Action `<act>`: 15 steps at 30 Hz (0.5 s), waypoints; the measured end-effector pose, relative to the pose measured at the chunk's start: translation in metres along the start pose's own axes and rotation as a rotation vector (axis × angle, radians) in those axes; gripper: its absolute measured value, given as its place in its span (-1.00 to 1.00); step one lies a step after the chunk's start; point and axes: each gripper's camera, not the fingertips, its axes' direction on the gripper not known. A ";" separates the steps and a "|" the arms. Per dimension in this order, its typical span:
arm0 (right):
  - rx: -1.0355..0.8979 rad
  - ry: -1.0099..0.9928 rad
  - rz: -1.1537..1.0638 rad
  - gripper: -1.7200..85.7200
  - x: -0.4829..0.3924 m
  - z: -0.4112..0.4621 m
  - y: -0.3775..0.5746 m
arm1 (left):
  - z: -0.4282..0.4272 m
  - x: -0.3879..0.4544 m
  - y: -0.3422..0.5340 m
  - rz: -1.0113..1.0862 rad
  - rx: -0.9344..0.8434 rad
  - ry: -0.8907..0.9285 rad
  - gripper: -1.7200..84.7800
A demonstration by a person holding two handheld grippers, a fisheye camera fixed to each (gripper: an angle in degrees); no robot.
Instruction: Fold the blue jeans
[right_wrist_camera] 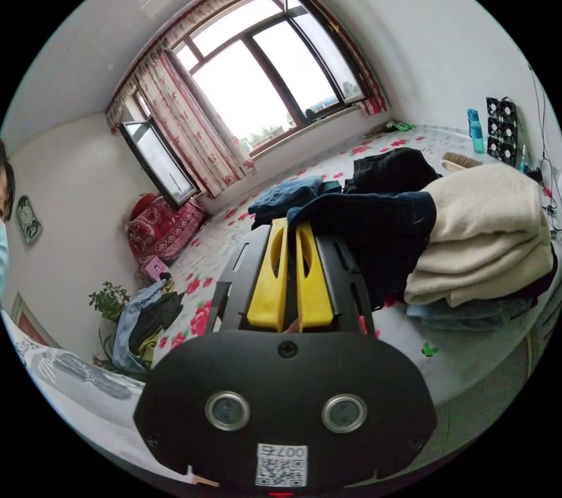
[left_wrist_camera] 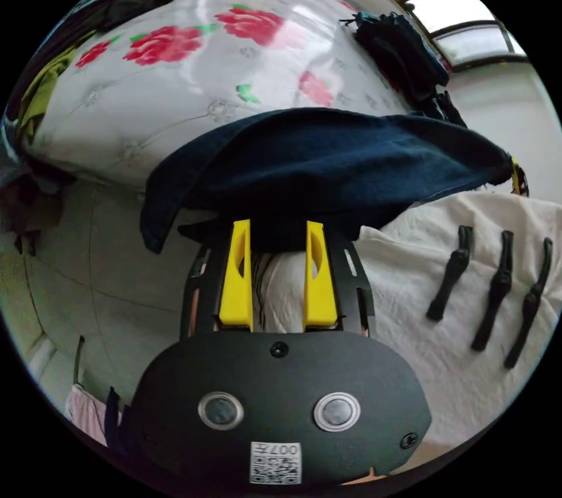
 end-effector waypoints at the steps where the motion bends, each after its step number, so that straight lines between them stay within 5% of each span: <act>1: 0.000 0.000 -0.004 -0.97 -0.002 0.001 -0.001 | 0.009 0.010 -0.009 0.046 -0.002 -0.013 -0.64; 7: 0.009 -0.016 -0.022 -0.97 -0.020 0.008 -0.003 | 0.045 0.046 -0.054 0.162 -0.191 -0.185 -0.83; 15: 0.029 0.035 0.006 -0.97 -0.022 -0.002 -0.008 | -0.080 0.020 -0.062 0.287 -0.086 0.103 -0.98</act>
